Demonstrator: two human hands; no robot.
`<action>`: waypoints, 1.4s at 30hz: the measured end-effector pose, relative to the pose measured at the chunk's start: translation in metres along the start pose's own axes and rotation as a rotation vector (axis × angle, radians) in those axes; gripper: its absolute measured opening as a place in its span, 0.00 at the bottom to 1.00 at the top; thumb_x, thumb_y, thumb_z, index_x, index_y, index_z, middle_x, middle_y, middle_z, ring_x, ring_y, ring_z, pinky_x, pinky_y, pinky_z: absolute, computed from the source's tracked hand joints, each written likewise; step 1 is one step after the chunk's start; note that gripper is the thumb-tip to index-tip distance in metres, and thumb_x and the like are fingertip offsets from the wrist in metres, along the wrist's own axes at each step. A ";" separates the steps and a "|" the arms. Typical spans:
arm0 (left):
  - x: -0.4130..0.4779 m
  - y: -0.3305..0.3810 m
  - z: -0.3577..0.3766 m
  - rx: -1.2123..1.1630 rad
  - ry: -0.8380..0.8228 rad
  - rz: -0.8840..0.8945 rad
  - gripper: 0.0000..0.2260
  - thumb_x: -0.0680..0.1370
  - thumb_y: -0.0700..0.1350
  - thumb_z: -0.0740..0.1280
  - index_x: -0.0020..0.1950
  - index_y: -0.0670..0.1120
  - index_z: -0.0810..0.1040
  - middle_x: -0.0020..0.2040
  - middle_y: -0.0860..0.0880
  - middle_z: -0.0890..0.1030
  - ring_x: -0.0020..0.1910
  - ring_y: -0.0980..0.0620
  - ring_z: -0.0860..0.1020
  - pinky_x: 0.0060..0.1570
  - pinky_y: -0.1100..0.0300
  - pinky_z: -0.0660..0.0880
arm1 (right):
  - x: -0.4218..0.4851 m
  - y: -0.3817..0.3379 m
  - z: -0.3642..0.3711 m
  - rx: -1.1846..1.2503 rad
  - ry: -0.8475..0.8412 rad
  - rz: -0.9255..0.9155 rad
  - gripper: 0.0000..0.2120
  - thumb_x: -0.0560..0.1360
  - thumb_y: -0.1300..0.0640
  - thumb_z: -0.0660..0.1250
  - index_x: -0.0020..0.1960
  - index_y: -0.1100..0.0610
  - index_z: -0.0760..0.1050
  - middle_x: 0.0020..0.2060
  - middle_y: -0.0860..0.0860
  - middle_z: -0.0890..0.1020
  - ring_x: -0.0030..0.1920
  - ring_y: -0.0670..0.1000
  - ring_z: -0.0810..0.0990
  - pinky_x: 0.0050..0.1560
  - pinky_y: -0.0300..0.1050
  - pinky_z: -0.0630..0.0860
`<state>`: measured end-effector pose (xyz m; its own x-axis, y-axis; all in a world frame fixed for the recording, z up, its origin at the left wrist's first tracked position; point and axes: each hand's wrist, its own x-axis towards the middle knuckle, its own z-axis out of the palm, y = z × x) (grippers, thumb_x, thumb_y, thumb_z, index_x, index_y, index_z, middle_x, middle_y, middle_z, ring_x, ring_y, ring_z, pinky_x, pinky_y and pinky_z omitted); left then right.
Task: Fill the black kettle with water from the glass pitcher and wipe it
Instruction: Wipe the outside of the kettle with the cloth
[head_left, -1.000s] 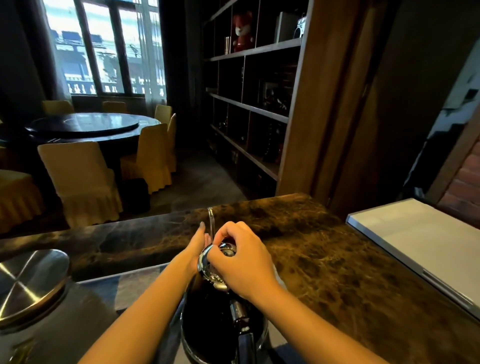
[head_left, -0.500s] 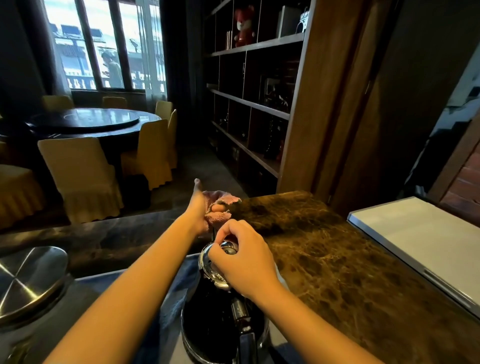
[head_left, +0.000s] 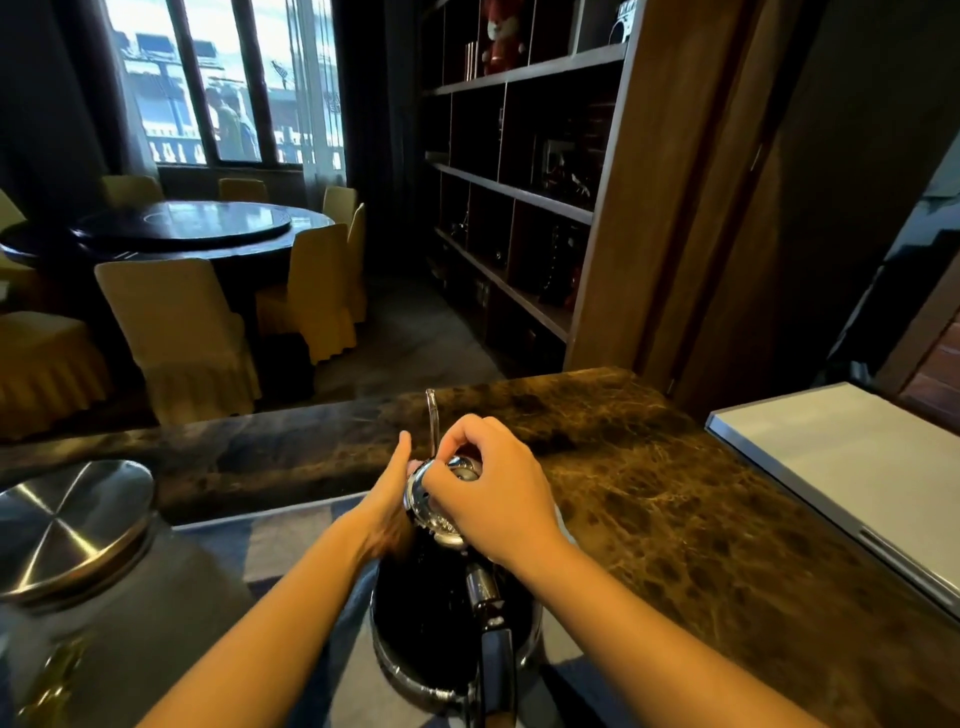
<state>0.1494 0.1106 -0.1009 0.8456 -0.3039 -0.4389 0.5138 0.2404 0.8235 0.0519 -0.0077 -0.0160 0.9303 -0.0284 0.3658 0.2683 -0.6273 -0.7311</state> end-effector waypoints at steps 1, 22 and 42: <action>-0.004 -0.001 0.003 0.002 -0.004 0.004 0.30 0.77 0.65 0.51 0.53 0.39 0.77 0.38 0.40 0.84 0.39 0.45 0.82 0.39 0.52 0.80 | 0.000 0.000 0.000 -0.005 0.001 -0.003 0.06 0.69 0.50 0.68 0.37 0.49 0.72 0.38 0.45 0.76 0.39 0.44 0.75 0.37 0.43 0.74; -0.067 -0.008 0.020 0.208 0.102 0.246 0.24 0.78 0.62 0.51 0.54 0.47 0.78 0.43 0.49 0.85 0.45 0.54 0.82 0.44 0.61 0.79 | 0.001 0.006 -0.005 0.001 -0.080 -0.088 0.07 0.72 0.50 0.66 0.47 0.47 0.70 0.44 0.43 0.77 0.47 0.46 0.76 0.44 0.47 0.76; -0.140 0.011 0.095 0.261 0.383 0.522 0.32 0.75 0.68 0.49 0.63 0.48 0.79 0.65 0.43 0.78 0.67 0.47 0.74 0.72 0.47 0.64 | 0.031 0.022 -0.034 0.721 -0.652 0.037 0.27 0.80 0.47 0.59 0.75 0.54 0.57 0.72 0.51 0.67 0.68 0.48 0.69 0.65 0.40 0.67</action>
<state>0.0228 0.0684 0.0042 0.9886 0.1495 -0.0189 0.0157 0.0228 0.9996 0.0783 -0.0494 -0.0009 0.8388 0.5345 0.1036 0.1232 -0.0011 -0.9924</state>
